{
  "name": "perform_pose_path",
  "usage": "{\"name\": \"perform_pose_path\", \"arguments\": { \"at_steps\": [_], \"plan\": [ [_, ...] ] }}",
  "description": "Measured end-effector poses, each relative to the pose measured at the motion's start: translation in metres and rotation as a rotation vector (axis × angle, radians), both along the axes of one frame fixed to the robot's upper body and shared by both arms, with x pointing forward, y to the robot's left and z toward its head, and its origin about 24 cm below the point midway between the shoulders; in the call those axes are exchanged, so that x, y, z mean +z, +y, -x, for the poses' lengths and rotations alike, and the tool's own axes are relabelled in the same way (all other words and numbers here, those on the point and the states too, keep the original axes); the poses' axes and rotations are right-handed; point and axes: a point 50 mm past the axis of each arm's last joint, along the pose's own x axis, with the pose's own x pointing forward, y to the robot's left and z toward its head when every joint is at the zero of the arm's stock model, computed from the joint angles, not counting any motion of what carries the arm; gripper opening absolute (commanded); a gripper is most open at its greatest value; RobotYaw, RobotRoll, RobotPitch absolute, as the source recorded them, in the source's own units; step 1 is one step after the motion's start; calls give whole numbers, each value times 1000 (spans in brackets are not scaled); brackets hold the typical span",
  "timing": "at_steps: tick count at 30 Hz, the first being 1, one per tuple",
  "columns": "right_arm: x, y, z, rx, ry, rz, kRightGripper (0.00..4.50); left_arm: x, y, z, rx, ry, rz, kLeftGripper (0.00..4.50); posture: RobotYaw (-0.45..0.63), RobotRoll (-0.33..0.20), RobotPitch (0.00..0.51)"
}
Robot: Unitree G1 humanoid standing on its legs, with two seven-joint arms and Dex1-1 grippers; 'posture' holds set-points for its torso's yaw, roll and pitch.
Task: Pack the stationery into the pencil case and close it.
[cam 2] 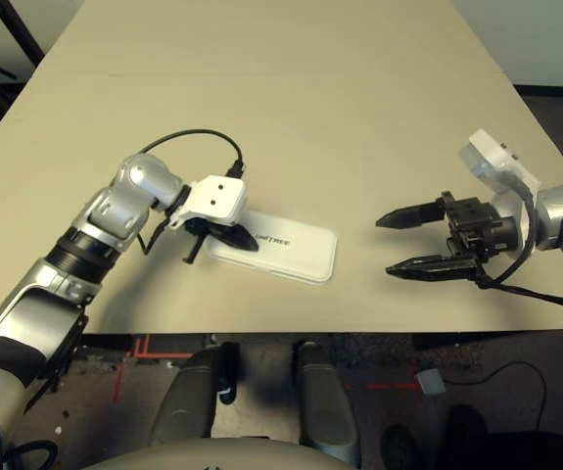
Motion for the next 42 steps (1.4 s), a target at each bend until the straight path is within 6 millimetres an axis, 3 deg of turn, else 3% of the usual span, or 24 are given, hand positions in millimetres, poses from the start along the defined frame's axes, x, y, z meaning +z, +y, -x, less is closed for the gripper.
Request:
{"name": "perform_pose_path", "arguments": {
  "at_steps": [1, 4, 9, 14, 18, 23, 29, 33, 42],
  "plan": [
    [-1, 1, -1, -4, 2, -6, 4500, 0, -1, 0, 20, 19, 14, 57, 57, 0, 214],
    [-1, 5, -4, -17, -15, -37, 4500, -2, 2, -3, 108, 70, 83, 623, 52, 0, 214],
    [5, 18, -19, -121, -117, -133, 4500, 13, 14, -20, 422, 45, 364, 2475, 64, 0, 211],
    [6, 22, -35, -321, -184, -260, 4500, 37, 62, -46, 960, -166, 609, 4461, 97, 0, 207],
    [-3, 25, -51, -549, -245, -393, 4500, 45, 97, -50, 1269, -338, 742, 4461, 112, 0, 204],
    [-14, 19, -69, -872, -319, -440, 4500, 35, 123, -41, 1457, -425, 809, 4461, 114, 0, 196],
    [-34, -20, -79, -1320, -436, -432, 4500, 40, 157, -20, 1694, -609, 964, 4461, 118, 0, 189],
    [-43, -40, -79, -1478, -460, -414, 4500, 34, 162, -12, 1773, -658, 1005, 4461, 120, 0, 187],
    [-58, -60, -75, -1577, -456, -347, 4500, 15, 156, -5, 1779, -630, 986, 4461, 107, 0, 188]
  ]
}}
